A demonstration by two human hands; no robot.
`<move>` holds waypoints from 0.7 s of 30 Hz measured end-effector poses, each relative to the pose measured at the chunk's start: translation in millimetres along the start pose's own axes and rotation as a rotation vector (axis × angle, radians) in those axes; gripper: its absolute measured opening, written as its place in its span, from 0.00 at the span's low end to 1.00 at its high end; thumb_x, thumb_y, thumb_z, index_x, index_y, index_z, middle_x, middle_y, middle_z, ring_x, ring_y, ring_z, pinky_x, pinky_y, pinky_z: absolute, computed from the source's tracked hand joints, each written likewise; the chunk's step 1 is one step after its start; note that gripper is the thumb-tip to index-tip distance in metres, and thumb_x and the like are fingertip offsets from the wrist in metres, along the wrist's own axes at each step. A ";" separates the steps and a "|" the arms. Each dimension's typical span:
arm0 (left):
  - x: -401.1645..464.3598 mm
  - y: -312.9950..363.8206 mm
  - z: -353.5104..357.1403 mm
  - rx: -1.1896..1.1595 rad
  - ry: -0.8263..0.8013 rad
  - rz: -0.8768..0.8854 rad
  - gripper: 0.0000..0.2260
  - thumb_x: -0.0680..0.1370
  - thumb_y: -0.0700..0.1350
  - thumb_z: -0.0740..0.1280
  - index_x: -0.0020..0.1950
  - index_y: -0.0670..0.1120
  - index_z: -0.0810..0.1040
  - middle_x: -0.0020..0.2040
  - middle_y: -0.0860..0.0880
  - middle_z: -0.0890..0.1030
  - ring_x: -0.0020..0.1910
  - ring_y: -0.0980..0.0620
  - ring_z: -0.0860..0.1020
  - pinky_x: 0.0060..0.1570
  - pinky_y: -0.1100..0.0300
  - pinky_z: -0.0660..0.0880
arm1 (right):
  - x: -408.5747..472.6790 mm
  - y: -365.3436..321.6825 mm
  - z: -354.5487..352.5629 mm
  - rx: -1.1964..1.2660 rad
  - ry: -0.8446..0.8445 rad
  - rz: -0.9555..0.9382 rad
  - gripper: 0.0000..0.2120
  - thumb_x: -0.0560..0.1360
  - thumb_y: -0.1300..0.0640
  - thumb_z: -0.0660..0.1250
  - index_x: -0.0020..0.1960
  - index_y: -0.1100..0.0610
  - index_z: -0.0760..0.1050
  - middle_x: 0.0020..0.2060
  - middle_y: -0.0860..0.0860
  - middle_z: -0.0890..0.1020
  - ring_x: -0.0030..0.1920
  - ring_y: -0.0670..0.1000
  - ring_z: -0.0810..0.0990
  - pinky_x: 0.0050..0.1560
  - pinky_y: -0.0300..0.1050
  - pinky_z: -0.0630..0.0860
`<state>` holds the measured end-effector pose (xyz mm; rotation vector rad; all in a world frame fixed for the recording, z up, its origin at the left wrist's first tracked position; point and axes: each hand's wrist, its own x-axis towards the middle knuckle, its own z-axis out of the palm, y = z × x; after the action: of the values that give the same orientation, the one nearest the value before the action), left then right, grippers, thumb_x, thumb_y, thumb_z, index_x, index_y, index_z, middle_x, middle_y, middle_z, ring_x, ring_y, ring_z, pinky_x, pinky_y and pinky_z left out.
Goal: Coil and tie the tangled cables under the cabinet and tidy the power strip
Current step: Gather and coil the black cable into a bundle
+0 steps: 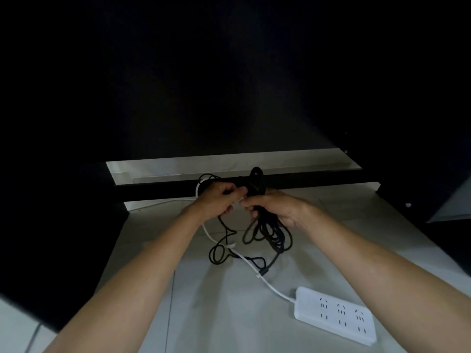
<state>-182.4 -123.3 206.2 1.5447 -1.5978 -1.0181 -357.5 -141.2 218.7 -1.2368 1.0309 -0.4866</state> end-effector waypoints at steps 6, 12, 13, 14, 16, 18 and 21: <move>-10.4 -15.3 0.5 -0.153 0.096 -0.046 0.12 0.77 0.58 0.67 0.47 0.50 0.83 0.41 0.56 0.83 0.41 0.64 0.80 0.40 0.70 0.73 | 3.5 14.9 25.8 0.244 -0.091 -0.020 0.11 0.80 0.63 0.65 0.62 0.61 0.75 0.52 0.60 0.83 0.46 0.54 0.86 0.45 0.47 0.84; -19.5 -13.2 6.2 -0.409 0.169 -0.235 0.14 0.75 0.61 0.67 0.42 0.51 0.80 0.32 0.52 0.74 0.31 0.53 0.70 0.35 0.59 0.68 | -7.5 34.0 33.8 0.161 -0.050 -0.070 0.04 0.80 0.62 0.64 0.47 0.55 0.74 0.36 0.55 0.82 0.23 0.44 0.69 0.26 0.38 0.71; -21.6 -13.2 5.9 -0.471 0.168 -0.252 0.13 0.77 0.58 0.66 0.40 0.49 0.77 0.28 0.54 0.71 0.27 0.55 0.67 0.32 0.60 0.65 | -9.4 35.1 32.7 0.138 -0.050 -0.055 0.03 0.80 0.58 0.65 0.47 0.54 0.73 0.31 0.50 0.76 0.23 0.44 0.64 0.25 0.38 0.67; -22.7 -15.1 5.2 -0.528 0.162 -0.259 0.13 0.78 0.55 0.65 0.40 0.48 0.76 0.25 0.55 0.68 0.25 0.56 0.64 0.31 0.60 0.62 | -10.2 37.4 29.1 0.124 -0.053 -0.038 0.05 0.79 0.53 0.67 0.47 0.54 0.73 0.27 0.47 0.69 0.23 0.45 0.61 0.26 0.39 0.65; -26.1 -19.2 1.5 -0.622 0.147 -0.247 0.11 0.80 0.51 0.63 0.43 0.45 0.77 0.22 0.56 0.66 0.24 0.56 0.63 0.32 0.60 0.62 | -13.6 41.5 21.8 0.111 -0.050 -0.003 0.12 0.77 0.45 0.69 0.44 0.53 0.74 0.25 0.46 0.63 0.23 0.46 0.59 0.26 0.41 0.63; -27.5 -24.1 -2.6 -0.712 0.130 -0.232 0.09 0.80 0.49 0.62 0.46 0.45 0.77 0.22 0.56 0.66 0.25 0.56 0.63 0.33 0.61 0.63 | -14.1 47.3 14.5 0.132 -0.002 -0.009 0.16 0.75 0.42 0.70 0.38 0.52 0.71 0.24 0.46 0.62 0.23 0.46 0.59 0.26 0.41 0.64; -29.5 -35.3 -5.1 -0.610 0.033 -0.209 0.11 0.81 0.46 0.60 0.51 0.42 0.79 0.25 0.54 0.66 0.26 0.56 0.65 0.32 0.62 0.63 | -8.2 56.3 4.8 0.292 0.182 -0.047 0.16 0.76 0.44 0.70 0.36 0.52 0.70 0.23 0.46 0.63 0.21 0.46 0.60 0.25 0.40 0.63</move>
<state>-159.8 -93.9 178.6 1.2987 -0.9759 -1.4226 -369.4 -114.9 169.4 -0.9704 1.0426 -0.7689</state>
